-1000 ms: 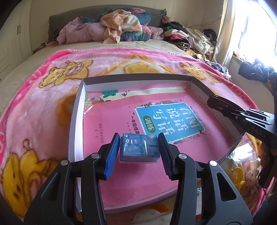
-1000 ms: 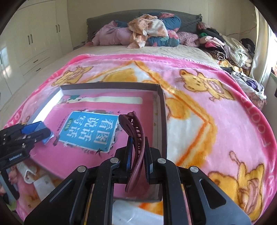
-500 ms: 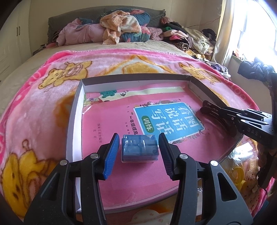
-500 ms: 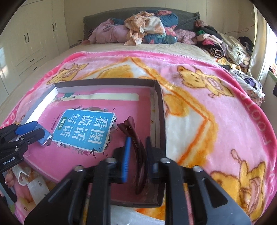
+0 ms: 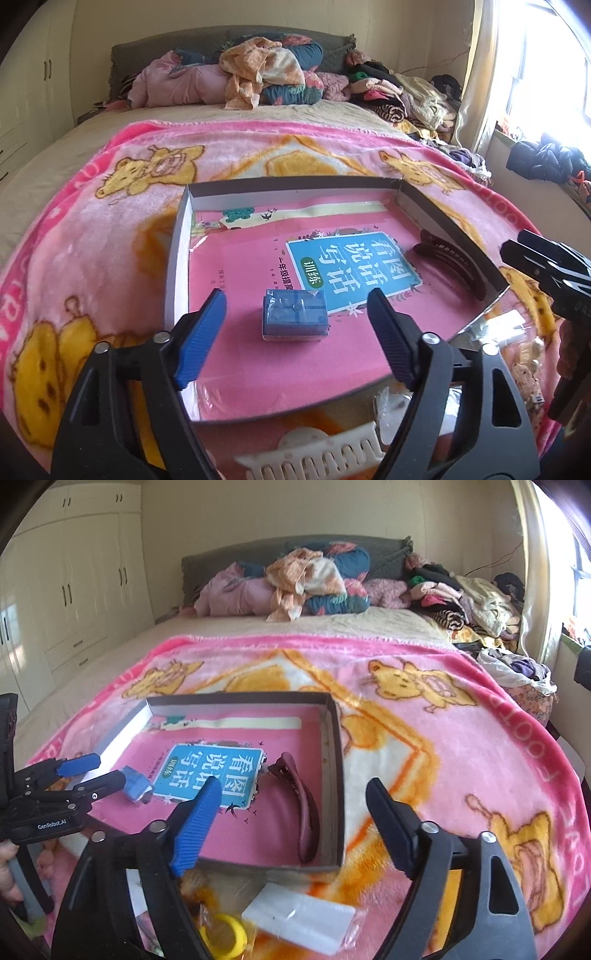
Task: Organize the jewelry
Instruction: 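Carry the blue box and brown clip into the grey tray and open both tools, then reach the right tool to the pink sheer bow clip and grasp it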
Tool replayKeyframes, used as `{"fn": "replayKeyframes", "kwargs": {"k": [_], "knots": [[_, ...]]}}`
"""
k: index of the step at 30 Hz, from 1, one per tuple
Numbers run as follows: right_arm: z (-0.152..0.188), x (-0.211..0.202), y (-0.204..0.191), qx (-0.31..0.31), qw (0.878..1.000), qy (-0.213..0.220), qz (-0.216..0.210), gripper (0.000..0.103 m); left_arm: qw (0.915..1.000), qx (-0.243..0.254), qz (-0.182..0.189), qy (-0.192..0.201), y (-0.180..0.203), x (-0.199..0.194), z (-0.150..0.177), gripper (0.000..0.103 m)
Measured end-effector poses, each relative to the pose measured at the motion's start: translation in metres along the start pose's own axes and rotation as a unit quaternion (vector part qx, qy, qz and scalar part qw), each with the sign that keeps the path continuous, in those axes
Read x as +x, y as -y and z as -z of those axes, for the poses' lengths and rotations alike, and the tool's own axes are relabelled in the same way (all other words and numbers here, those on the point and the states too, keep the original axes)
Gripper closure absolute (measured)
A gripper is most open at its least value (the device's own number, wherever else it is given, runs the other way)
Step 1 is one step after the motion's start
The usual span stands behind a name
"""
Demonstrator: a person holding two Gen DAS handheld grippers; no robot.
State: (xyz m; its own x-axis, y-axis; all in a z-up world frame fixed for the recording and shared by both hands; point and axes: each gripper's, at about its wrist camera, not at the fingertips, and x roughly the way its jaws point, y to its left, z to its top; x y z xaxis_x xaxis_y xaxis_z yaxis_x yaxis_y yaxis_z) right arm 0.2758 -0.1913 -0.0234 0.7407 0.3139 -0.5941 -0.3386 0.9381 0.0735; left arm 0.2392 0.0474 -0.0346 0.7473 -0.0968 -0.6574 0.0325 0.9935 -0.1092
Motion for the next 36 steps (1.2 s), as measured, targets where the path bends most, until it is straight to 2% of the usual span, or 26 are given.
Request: {"fn": "replayKeyframes", "kwargs": {"k": [5, 8, 22, 36], "knots": [[0.008, -0.023, 0.003, 0.008, 1.000, 0.020, 0.005, 0.020, 0.9998, -0.002, 0.006, 0.017, 0.005, -0.018, 0.001, 0.012], [0.013, -0.035, 0.004, 0.007, 1.000, 0.028, 0.010, 0.015, 0.9995, -0.005, 0.010, 0.030, 0.008, -0.031, 0.001, 0.012], [0.027, -0.076, 0.002, 0.005, 0.998, 0.056, 0.013, 0.014, 0.9972, 0.004, 0.023, 0.072, 0.025, -0.075, 0.007, 0.012], [0.045, -0.101, -0.006, -0.002, 0.998, 0.058, 0.010, 0.014, 0.9964, 0.015, 0.031, 0.078, 0.031, -0.093, 0.023, 0.012]]}}
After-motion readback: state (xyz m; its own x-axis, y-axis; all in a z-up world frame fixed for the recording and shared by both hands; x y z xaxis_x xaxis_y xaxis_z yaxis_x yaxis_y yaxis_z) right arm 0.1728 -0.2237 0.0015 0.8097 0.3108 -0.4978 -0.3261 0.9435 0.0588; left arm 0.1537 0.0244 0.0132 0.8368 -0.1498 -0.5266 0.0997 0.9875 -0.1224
